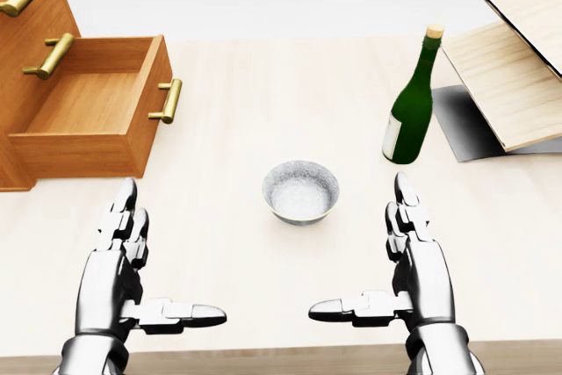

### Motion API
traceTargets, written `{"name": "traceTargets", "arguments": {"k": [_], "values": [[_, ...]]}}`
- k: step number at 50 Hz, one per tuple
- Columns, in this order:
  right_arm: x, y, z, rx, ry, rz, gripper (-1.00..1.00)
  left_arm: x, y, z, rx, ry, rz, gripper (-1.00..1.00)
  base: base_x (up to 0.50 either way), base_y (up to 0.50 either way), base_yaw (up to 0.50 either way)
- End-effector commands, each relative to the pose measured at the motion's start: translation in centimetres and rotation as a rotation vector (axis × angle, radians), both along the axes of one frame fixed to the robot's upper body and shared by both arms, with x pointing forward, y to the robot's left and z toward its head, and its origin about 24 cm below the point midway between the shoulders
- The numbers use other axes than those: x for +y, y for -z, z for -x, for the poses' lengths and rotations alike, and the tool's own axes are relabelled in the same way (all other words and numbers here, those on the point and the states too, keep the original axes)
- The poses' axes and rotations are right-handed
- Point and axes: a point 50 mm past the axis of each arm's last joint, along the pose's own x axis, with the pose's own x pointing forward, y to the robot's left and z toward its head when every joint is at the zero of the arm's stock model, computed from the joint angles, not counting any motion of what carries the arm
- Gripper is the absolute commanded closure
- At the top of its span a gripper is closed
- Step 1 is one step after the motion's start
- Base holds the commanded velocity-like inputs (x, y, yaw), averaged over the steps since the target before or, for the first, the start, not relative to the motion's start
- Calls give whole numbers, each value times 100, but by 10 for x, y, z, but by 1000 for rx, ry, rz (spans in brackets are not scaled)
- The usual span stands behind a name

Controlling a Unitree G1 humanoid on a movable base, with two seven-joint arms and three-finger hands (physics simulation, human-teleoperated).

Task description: Close the bottom drawer of the cabinet.

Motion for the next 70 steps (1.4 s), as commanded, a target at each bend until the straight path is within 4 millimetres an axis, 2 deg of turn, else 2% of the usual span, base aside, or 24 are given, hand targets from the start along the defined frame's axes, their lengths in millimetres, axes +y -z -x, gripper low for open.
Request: {"name": "traceTargets", "arguments": {"k": [1,8,13,17,18,20,28,31,56,70], "values": [[-6,-1,1,3,1,-6,-100,4,-4,3,-9,16,-6,-100,0,0,0],[-7,-1,1,1,4,0,-100,4,-4,3,-9,17,-10,-100,0,0,0],[-16,-15,1,-29,42,0,-100,4,-4,3,-12,17,-12,-100,0,0,0],[-32,-44,7,-142,121,-8,-100,4,-5,2,-13,16,-14,-100,0,0,0],[-32,-45,7,-144,122,-9,-100,4,-5,2,-13,16,-14,-100,0,0,0],[-46,-57,9,-198,194,-49,-100,3,-4,2,-15,17,-15,-100,0,0,0],[-93,-78,26,-303,428,-155,-100,3,-6,3,-17,20,-19,-100,0,0,0],[-99,-78,30,-309,471,-188,-100,2,-4,3,-17,21,-20,-100,0,0,0],[-97,-79,30,-309,454,-179,-100,1,-2,4,-18,22,-25,-100,0,0,0],[-96,-77,29,-301,445,-172,-100,0,0,4,-14,27,-28,-100,22,0,0]]}}
